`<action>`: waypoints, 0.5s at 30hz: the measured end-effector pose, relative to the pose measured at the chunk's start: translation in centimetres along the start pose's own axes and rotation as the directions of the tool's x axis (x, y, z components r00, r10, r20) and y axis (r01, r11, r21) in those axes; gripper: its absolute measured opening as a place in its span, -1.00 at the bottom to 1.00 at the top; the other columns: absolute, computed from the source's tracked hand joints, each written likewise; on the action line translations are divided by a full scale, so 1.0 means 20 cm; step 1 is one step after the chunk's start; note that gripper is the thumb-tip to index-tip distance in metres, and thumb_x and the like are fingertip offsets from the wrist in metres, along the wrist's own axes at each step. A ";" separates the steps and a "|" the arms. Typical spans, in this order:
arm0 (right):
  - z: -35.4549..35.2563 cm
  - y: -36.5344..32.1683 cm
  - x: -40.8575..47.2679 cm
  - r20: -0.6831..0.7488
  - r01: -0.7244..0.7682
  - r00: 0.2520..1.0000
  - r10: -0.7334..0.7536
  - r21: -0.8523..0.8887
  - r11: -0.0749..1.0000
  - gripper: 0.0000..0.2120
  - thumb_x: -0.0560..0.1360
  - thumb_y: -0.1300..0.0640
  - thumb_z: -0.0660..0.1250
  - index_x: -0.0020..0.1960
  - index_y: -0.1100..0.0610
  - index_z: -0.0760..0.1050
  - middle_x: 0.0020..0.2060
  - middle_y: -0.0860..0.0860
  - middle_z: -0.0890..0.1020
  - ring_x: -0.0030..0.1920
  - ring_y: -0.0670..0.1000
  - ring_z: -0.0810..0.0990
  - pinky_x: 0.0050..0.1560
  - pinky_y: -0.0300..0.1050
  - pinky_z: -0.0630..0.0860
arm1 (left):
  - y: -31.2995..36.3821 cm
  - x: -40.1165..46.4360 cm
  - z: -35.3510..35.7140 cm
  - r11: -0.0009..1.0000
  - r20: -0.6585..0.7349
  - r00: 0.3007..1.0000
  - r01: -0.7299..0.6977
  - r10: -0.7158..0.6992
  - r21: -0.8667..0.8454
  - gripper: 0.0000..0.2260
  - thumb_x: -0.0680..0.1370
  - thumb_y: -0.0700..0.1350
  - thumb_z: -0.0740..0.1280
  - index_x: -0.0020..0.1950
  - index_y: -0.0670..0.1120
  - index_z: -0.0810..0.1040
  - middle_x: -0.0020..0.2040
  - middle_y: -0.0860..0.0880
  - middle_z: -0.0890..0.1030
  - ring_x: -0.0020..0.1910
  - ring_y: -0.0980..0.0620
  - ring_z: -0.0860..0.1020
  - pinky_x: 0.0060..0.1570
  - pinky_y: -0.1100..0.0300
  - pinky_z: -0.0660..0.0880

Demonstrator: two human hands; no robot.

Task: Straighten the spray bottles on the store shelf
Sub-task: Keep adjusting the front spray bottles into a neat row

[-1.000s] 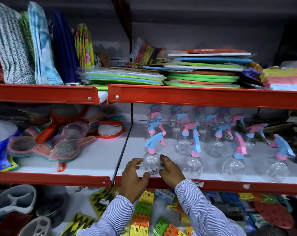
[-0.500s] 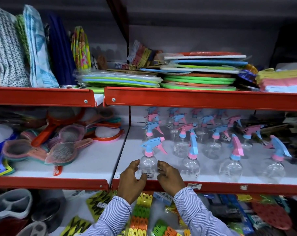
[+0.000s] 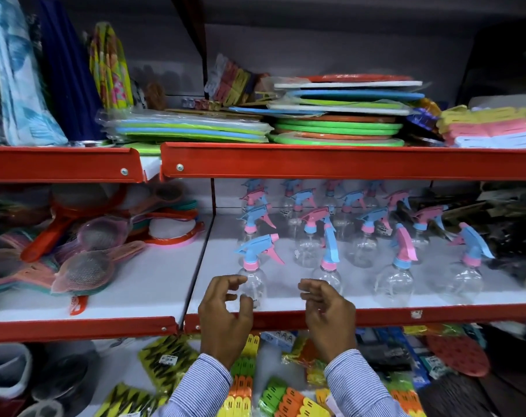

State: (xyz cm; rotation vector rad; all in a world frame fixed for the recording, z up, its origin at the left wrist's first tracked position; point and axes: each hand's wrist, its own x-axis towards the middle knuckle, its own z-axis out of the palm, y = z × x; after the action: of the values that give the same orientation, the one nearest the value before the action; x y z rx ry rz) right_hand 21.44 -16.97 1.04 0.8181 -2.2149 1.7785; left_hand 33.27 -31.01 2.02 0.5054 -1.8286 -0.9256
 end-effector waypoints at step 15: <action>-0.27 0.27 0.38 0.304 -0.213 0.931 0.200 0.009 0.977 -0.33 0.38 0.53 0.11 0.38 0.04 0.35 0.33 0.04 0.48 0.30 0.05 0.46 -0.15 -0.44 0.51 | 0.22 -0.15 0.47 0.994 0.322 0.940 0.108 -0.111 0.028 -0.70 0.41 -0.19 0.36 0.12 0.01 0.53 0.09 0.06 0.60 0.02 0.12 0.60 0.07 0.13 0.60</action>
State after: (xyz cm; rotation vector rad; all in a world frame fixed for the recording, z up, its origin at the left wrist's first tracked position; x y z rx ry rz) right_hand 11.38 -13.41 1.48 0.9529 -2.5492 1.9101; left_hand 26.33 -22.75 1.70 0.4867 -2.1171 -1.1290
